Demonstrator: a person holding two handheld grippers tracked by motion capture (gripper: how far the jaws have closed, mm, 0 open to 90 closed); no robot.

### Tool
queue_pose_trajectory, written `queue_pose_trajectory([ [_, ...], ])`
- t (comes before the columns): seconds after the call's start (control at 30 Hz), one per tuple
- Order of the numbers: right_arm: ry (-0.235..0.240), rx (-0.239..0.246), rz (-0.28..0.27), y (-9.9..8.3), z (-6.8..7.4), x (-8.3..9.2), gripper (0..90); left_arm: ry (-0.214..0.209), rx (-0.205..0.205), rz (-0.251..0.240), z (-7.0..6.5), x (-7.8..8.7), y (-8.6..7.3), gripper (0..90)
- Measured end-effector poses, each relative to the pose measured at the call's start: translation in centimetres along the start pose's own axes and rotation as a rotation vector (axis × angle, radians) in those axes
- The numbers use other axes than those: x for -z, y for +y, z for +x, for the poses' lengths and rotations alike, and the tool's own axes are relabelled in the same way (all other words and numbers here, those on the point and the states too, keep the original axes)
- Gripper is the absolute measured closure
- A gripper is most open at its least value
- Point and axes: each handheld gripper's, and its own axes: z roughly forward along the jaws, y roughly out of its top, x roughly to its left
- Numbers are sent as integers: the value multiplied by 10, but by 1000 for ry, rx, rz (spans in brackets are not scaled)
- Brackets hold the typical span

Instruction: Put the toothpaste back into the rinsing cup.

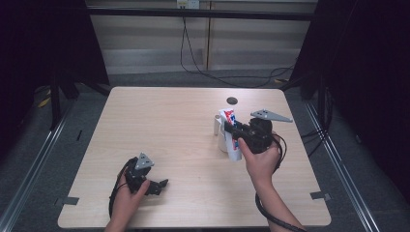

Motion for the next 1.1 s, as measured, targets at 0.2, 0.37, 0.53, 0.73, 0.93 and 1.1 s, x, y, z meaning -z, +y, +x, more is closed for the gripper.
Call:
queue_pose_trajectory([
  [0.2, -9, -6, -18, 6, -5, -1, 698, 3, -2, 0, 0, 0, 0, 0],
  [0.37, -21, 1, -32, 12, -8, -2, 697, 3, -1, 0, 0, 0, 0, 0],
  [0.53, -39, 4, -28, 15, -11, -6, 696, 3, -1, -1, 0, 0, 0, 0],
  [0.73, -53, -1, -38, 20, -15, -11, 695, 3, -1, 0, 0, 0, 0, 0],
  [0.93, -62, 2, -38, 26, -16, -18, 693, 3, -1, 0, 0, 0, 0, 0],
  [1.1, -69, 1, -40, 30, -17, -23, 693, 3, 0, 0, 0, 0, 0, 0],
])
